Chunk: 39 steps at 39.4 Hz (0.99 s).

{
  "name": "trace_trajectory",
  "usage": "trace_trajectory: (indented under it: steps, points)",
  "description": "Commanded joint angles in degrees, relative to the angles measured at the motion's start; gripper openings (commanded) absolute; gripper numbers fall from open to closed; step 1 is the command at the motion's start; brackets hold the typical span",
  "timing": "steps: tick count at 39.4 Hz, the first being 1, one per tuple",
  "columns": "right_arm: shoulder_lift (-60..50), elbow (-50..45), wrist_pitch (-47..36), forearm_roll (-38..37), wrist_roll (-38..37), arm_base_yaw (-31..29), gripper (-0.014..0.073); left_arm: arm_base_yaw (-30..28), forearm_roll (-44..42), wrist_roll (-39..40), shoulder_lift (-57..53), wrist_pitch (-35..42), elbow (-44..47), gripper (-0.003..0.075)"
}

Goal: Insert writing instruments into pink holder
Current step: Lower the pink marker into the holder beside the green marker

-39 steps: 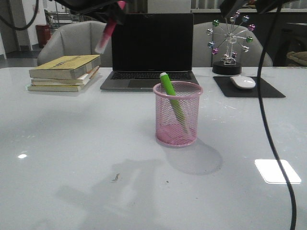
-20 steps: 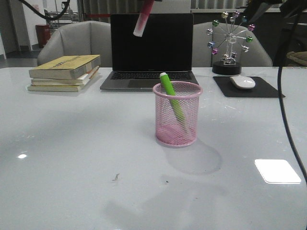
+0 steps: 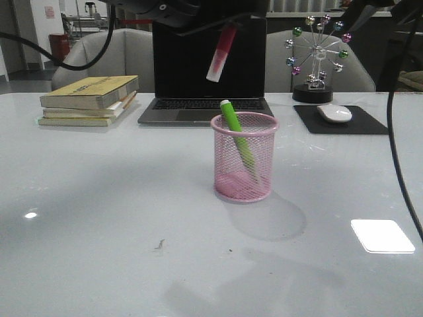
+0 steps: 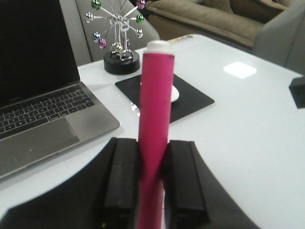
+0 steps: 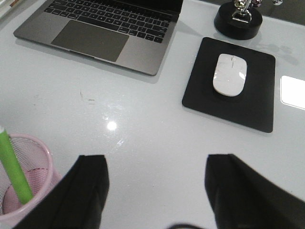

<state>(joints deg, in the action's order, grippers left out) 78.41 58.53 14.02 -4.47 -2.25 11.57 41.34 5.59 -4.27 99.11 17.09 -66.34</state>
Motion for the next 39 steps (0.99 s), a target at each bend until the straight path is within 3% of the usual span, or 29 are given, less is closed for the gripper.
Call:
trace_trajectory:
  steps: [1, 10, 39]
  points:
    - [-2.49, 2.24, -4.00, -0.68, 0.45, -0.35, 0.0542, 0.57, 0.46, 0.82, -1.55, 9.73, -1.56, 0.0092]
    - [-2.49, 2.24, -3.89, -0.79, 0.45, -0.35, 0.0542, 0.71, 0.35, 5.15, 2.82, 11.56, -1.56, 0.0092]
    - [-2.49, 2.24, -4.08, -1.68, 0.45, -0.35, 0.0542, 2.04, -1.35, 5.51, 7.51, 14.62, -1.56, 0.0091]
